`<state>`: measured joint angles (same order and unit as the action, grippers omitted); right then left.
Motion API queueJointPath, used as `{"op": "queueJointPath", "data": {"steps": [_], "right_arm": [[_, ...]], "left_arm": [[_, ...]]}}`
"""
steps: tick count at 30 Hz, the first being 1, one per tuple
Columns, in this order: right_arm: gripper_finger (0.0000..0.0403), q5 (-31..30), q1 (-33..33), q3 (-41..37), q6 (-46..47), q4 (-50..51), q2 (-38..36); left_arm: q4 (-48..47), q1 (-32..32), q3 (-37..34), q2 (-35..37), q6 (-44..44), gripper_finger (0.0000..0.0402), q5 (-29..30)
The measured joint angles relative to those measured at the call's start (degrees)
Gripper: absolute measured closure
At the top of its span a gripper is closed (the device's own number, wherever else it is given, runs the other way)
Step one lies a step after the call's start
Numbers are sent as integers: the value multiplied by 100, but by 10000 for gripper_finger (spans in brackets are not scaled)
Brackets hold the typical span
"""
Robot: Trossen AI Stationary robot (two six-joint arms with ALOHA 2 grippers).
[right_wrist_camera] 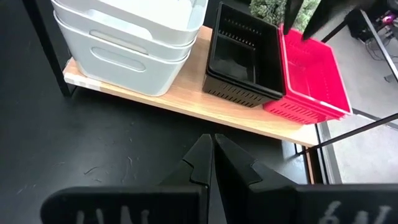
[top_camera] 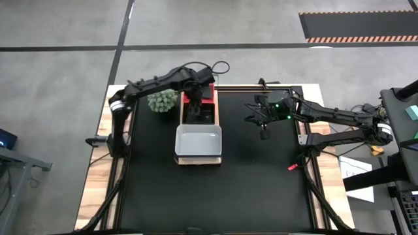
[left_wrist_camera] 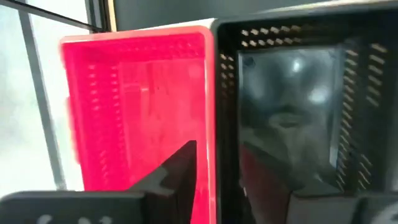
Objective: Stack baskets on shelf by color
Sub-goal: Stack the red bin on top of the red bin on the shelf
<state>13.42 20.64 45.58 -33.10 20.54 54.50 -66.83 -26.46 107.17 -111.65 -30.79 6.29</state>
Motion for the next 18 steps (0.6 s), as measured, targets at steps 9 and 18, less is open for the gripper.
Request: {"op": "queueJointPath", "data": {"steps": [9, 18], "right_arm": [[392, -27, 26, 0, -18, 28, 2], [392, -198, 46, -1, -2, 103, 2]], "left_arm": [[175, -295, -389, 936, -287, 320, 227], [1120, -607, -1431, 1020, -275, 398, 67]]}}
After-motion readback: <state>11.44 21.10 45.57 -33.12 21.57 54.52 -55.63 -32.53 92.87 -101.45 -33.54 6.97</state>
